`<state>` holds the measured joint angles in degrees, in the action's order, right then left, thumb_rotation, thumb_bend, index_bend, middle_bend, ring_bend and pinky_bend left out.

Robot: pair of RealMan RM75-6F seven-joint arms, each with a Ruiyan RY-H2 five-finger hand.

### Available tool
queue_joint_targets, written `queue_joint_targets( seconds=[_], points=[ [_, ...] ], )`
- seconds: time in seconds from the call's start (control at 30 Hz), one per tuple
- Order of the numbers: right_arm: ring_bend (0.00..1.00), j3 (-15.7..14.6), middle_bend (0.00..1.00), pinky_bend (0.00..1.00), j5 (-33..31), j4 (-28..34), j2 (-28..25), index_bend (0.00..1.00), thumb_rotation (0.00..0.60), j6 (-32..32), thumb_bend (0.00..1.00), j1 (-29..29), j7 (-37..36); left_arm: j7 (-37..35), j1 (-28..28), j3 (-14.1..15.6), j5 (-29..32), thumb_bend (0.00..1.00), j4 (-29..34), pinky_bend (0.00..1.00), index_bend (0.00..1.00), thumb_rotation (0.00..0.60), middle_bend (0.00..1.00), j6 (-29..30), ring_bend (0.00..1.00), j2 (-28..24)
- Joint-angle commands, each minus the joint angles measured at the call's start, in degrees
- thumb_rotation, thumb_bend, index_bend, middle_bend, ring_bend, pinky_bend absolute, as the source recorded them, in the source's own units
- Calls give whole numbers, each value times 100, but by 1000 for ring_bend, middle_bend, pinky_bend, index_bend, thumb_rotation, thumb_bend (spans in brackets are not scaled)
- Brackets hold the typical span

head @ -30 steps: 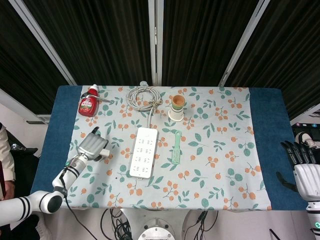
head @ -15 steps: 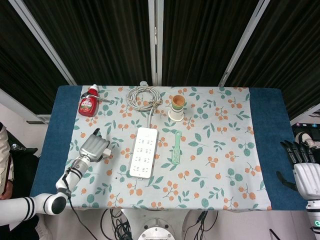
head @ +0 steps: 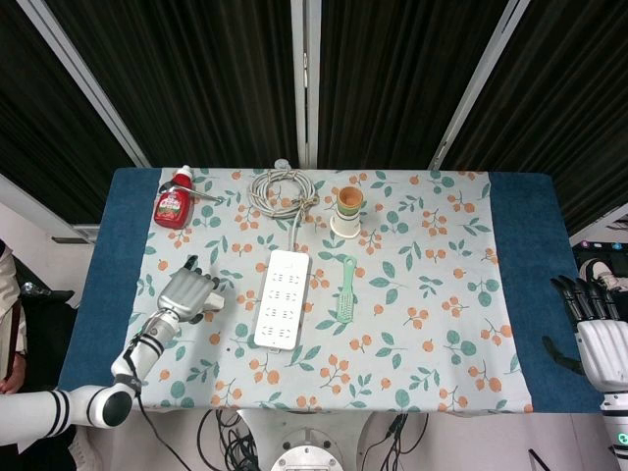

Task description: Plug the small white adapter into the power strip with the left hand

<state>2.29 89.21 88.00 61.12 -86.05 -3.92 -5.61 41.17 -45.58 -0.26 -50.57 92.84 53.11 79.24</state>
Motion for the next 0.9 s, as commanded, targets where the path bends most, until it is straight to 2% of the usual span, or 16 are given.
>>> queue_joint_targets(
  seconds=[0.03, 0.2, 0.43, 0.63, 0.9],
  points=[
    [0, 4, 66, 0, 4, 0, -7, 0, 600, -13, 222, 4, -1, -640, 265, -113, -429, 173, -8, 72, 312, 600, 364, 372, 272, 35],
    [0, 6, 66, 0, 6, -11, -24, 0, 600, -22, 222, 8, -20, -2560, 783, -259, -1323, 173, -573, 71, 344, 600, 374, 705, 272, 270],
    [0, 8, 66, 0, 19, -7, -26, 0, 600, -15, 222, -3, -8, -4666, 1274, -177, -2319, 173, -1592, 69, 349, 600, 386, 1116, 272, 753],
    [0, 11, 66, 0, 35, 35, -43, 0, 600, -40, 222, 2, 39, -5411, 1452, -107, -2678, 175, -2245, 66, 359, 600, 389, 1218, 273, 1087],
    [0, 2, 66, 0, 34, 76, -44, 0, 600, -42, 222, 11, 75, -5790, 1564, -121, -2864, 194, -2624, 66, 384, 600, 406, 1218, 272, 1343]
  ],
)
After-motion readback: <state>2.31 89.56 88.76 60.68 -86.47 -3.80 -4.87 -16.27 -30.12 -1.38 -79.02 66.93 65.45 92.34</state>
